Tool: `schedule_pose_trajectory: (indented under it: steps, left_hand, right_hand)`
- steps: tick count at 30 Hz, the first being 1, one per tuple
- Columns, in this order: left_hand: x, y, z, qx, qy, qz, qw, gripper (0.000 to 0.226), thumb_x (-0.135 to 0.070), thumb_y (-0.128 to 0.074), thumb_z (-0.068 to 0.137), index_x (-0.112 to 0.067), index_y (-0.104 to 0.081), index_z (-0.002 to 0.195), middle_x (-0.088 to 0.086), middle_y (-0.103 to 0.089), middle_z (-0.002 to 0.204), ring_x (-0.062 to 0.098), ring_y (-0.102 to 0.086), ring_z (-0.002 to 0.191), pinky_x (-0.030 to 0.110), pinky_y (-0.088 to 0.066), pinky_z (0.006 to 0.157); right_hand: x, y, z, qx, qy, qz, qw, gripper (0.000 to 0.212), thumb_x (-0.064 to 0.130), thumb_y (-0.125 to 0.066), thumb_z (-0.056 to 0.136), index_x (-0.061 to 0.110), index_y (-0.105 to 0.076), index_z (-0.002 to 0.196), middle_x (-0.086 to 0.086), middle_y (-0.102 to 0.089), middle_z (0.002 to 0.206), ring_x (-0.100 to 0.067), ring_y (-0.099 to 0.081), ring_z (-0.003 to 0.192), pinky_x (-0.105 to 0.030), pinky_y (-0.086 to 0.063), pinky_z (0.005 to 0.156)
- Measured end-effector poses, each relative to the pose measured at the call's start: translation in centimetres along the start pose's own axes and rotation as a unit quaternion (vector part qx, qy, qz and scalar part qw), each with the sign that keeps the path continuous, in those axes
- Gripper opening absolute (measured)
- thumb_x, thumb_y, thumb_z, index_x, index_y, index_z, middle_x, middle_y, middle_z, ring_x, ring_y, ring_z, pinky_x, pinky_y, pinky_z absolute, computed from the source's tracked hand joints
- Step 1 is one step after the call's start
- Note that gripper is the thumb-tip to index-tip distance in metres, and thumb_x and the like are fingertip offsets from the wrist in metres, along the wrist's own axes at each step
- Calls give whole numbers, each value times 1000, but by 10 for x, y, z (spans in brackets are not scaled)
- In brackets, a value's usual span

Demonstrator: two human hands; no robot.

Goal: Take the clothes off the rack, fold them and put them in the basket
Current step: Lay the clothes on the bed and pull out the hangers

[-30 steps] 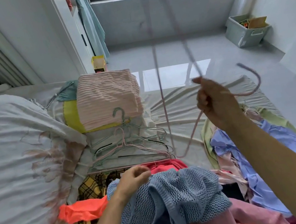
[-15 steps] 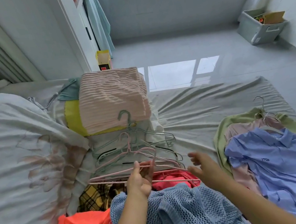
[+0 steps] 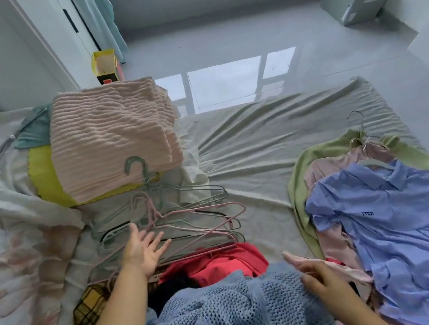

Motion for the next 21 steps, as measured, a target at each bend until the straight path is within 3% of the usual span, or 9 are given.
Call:
schedule_pose_trajectory:
  steps: [2, 3, 6, 8, 11, 13, 17, 21]
  left_hand:
    - [18, -9, -6, -8, -12, 55, 998, 53, -42, -36, 98, -3, -36, 134, 18, -42, 139, 31, -53, 115, 42, -45, 91]
    - [30, -13, -10, -8, -8, 85, 996, 41, -38, -37, 99, -3, -45, 119, 19, -49, 128, 28, -58, 99, 38, -47, 83]
    - [68, -37, -30, 4, 20, 159, 987, 24, -27, -39, 100, -6, -49, 95, 14, -68, 87, 21, -64, 68, 28, -52, 62]
    - [95, -57, -49, 22, 24, 196, 980, 22, -23, -39, 100, -7, -51, 91, 7, -70, 66, 17, -66, 56, 23, -53, 51]
    - [140, -94, -79, 63, 41, 224, 972, 23, -21, -41, 99, -3, -54, 90, 16, -66, 83, 25, -62, 73, 31, -52, 61]
    - [166, -120, -95, 75, 55, 219, 971, 24, -22, -42, 98, -4, -55, 89, 16, -64, 86, 25, -59, 76, 28, -54, 56]
    - [212, -162, -112, 64, 58, 193, 977, 25, -20, -39, 99, -3, -53, 88, 17, -63, 86, 25, -60, 75, 30, -49, 63]
    - [260, -184, -111, 28, 61, 209, 976, 24, -18, -36, 99, -3, -52, 89, 15, -66, 76, 25, -64, 63, 28, -52, 53]
  right_hand:
    - [-16, 11, 8, -5, -24, -3, 1000, 16, 10, -53, 91, 22, -59, 100, 2, -63, 110, -13, -59, 102, -36, -46, 94]
    - [-22, 17, 11, -8, -31, -4, 999, 15, 12, -53, 90, 22, -59, 100, 3, -63, 108, -11, -59, 98, -34, -47, 92]
    - [-42, 43, 20, -19, -64, -30, 997, 13, 11, -49, 93, 20, -56, 98, 2, -60, 98, -10, -54, 84, -20, -42, 73]
    - [-65, 68, 31, -45, -88, -71, 993, 22, 12, -49, 93, 10, -56, 113, -8, -58, 110, -18, -53, 96, -26, -40, 80]
    - [-101, 112, 49, -67, -127, -112, 983, 36, 14, -50, 92, 3, -50, 127, -18, -49, 131, -28, -49, 117, -30, -40, 93]
    - [-119, 146, 63, -76, -148, -125, 978, 43, 12, -49, 94, 1, -42, 134, -22, -39, 139, -32, -46, 122, -31, -38, 93]
    - [-134, 215, 102, -76, -138, -133, 979, 49, 14, -48, 96, 1, -32, 140, -21, -27, 145, -34, -41, 125, -32, -38, 93]
    - [-139, 290, 160, -128, -95, -163, 974, 48, 10, -49, 93, 0, -35, 138, -21, -28, 145, -33, -35, 130, -34, -31, 101]
Point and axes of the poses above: each hand's wrist, its own z-axis towards the middle knuckle, its own y-axis out of the back of the hand, x = y × z, the point moved 3 cm from there along z, towards the middle knuckle
